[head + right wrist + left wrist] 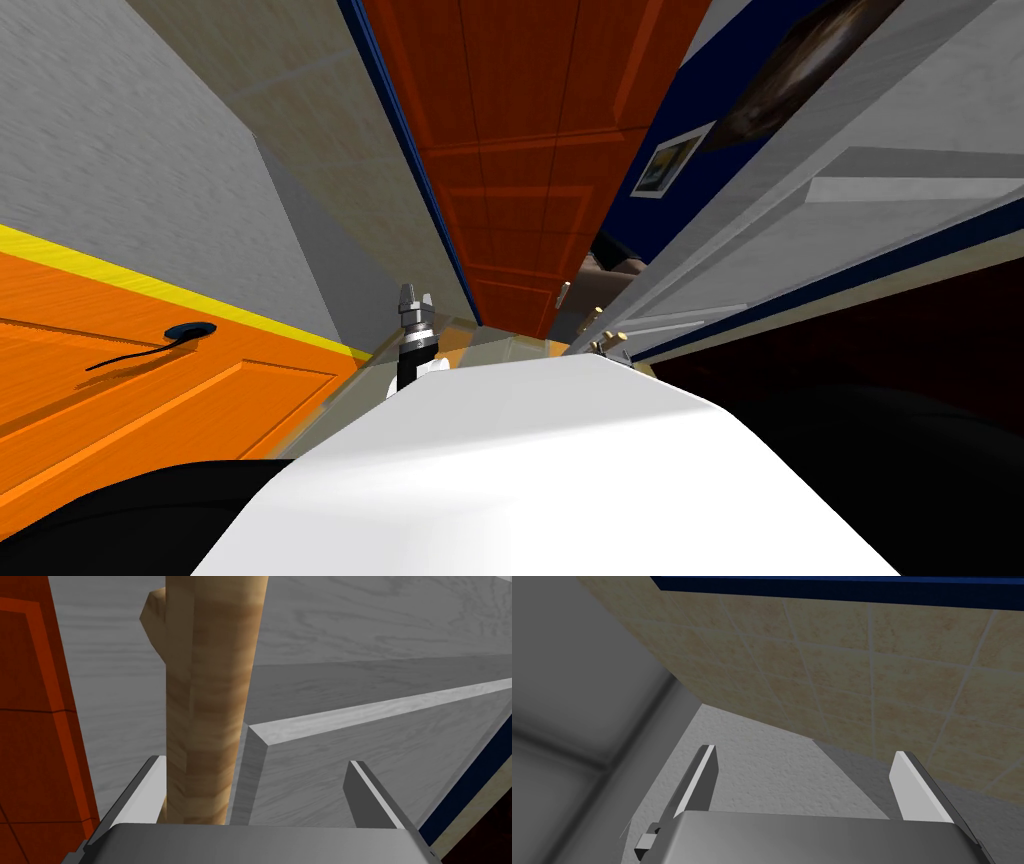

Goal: Pull the door open

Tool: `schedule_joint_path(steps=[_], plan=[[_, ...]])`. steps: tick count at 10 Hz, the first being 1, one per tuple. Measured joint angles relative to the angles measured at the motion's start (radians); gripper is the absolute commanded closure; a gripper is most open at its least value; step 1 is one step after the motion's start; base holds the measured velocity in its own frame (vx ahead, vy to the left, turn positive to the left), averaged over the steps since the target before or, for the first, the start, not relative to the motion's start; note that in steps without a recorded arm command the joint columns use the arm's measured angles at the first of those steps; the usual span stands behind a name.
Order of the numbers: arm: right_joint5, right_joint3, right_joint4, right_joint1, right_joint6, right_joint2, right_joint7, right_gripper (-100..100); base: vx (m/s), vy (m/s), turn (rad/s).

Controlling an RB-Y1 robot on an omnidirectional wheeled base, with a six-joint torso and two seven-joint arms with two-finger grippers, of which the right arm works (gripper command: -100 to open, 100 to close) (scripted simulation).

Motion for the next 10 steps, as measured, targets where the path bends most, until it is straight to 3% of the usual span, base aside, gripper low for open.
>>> schedule_joint_path(steps=[3,4,6,10], plan=[[-0.014,-0.002,-0.040,0.033,0.026,-0.013,0.016,100,-0.055,0.008,-0.032],[-0.015,-0.002,-0.019,0.017,0.024,-0.012,0.014,100,-0.038,-0.016,-0.010],[-0.016,0.002,-0.009,0.016,0.015,-0.009,0.015,100,-0.037,0.006,-0.006],[-0.049,0.034,0.025,0.021,-0.016,-0.047,0.002,100,-0.136,0.000,-0.066]])
